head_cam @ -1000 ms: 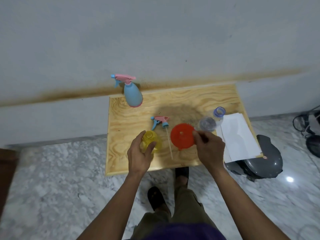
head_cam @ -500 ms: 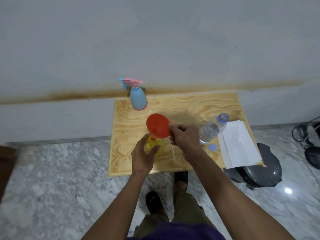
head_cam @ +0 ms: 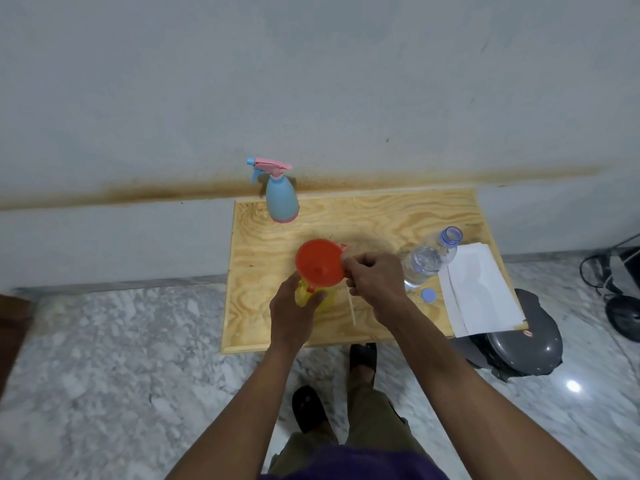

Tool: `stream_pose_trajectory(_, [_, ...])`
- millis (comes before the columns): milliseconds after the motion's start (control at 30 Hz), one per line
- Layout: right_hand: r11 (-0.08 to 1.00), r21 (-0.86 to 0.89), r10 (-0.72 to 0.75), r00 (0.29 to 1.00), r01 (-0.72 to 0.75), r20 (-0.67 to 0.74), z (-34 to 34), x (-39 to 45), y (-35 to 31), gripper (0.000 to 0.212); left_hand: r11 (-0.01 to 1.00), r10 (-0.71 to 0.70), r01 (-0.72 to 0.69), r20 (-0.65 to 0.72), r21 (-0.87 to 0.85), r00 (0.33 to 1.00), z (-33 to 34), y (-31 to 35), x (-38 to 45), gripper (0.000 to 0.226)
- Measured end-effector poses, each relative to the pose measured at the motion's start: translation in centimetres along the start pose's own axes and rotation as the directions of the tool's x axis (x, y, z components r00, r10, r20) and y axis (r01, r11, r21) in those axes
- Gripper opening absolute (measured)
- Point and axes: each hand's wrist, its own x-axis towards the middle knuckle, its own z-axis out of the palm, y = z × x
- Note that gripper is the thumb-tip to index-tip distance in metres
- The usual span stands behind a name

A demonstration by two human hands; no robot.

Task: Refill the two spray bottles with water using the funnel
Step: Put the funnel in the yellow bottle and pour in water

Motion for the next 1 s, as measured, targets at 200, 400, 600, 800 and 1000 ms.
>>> stream_pose_trajectory(200, [0.998, -0.061, -0.010, 1.000, 0.009, -0.019, 0.8, -0.3, 0.5, 0.021, 0.999, 0.008, -0.008, -0.009, -0.038, 1.000, -0.2, 0.4, 0.0, 0.044])
stream_pose_trajectory(400, [1.000, -0.014, -0.021, 0.999, 0.021, -0.034, -0.1, -0.9, 0.4, 0.028, 1.000, 0.003, -0.004, 0.067, 0.016, 0.998, -0.9, 0.1, 0.0, 0.065])
stream_pose_trajectory(600, [0.999, 0.044, 0.021, 0.978, -0.012, -0.208, -3.9, -0.5, 2.7, 0.018, 0.994, -0.099, 0.100, -0.019, 0.035, 0.995, -3.3, 0.3, -0.8, 0.060])
stream_pose_trajectory(800, [1.000, 0.014, -0.014, 0.854, 0.024, -0.521, -8.7, 1.9, 5.9, 0.060, 0.975, -0.044, -0.018, -0.274, -0.221, 0.961, -3.6, 6.0, -2.6, 0.058])
stream_pose_trajectory(1000, [0.986, -0.135, -0.140, 0.921, 0.097, -0.362, -10.7, 5.4, 7.1, 0.103, 0.996, 0.062, -0.048, -0.181, 0.081, 0.982, -1.5, 8.8, -3.3, 0.104])
